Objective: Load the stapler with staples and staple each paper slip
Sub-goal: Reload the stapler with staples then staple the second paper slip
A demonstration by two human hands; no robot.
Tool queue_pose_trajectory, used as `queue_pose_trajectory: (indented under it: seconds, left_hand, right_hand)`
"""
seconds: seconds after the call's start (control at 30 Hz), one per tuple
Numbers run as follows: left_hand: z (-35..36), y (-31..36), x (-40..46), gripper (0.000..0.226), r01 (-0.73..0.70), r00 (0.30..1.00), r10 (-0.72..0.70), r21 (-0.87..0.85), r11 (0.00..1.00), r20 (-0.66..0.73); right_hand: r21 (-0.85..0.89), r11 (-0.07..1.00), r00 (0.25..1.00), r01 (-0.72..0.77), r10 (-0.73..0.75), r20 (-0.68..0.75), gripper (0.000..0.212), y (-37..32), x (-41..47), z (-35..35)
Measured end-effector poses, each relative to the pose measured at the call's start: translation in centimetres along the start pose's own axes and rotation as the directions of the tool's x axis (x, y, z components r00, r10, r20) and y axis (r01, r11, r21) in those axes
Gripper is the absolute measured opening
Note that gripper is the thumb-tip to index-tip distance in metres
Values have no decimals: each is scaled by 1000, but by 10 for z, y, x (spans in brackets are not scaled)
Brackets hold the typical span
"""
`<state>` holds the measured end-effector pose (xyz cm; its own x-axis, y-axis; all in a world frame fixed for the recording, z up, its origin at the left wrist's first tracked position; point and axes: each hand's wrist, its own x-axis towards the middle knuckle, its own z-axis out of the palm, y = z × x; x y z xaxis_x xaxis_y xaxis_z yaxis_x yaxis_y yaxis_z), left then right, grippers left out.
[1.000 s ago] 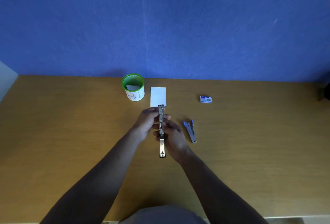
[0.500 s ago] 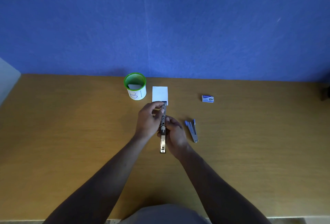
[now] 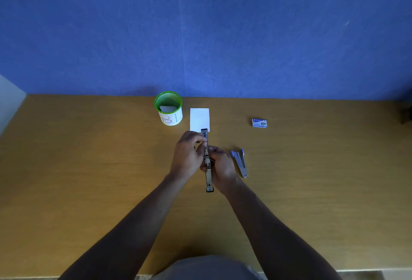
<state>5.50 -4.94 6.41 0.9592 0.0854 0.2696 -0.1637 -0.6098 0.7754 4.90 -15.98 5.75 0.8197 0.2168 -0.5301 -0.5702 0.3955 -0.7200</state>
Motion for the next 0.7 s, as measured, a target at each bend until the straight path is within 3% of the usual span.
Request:
queue_pose_trajectory:
  seconds: [0.3, 0.53, 0.7]
  left_hand:
    - [1, -3, -7, 15, 14, 997, -16, 33, 999, 77]
    - [-5, -4, -5, 39, 119, 976, -102, -83, 989, 191]
    - [-9, -5, -4, 36, 87, 975, -75, -48, 995, 208]
  right_hand:
    - [18, 999, 997, -30, 31, -66, 27, 4, 3, -6]
    - [54, 996, 992, -74, 79, -95, 26, 6, 5, 0]
    - [57, 996, 992, -72, 77, -97, 23, 8, 5, 0]
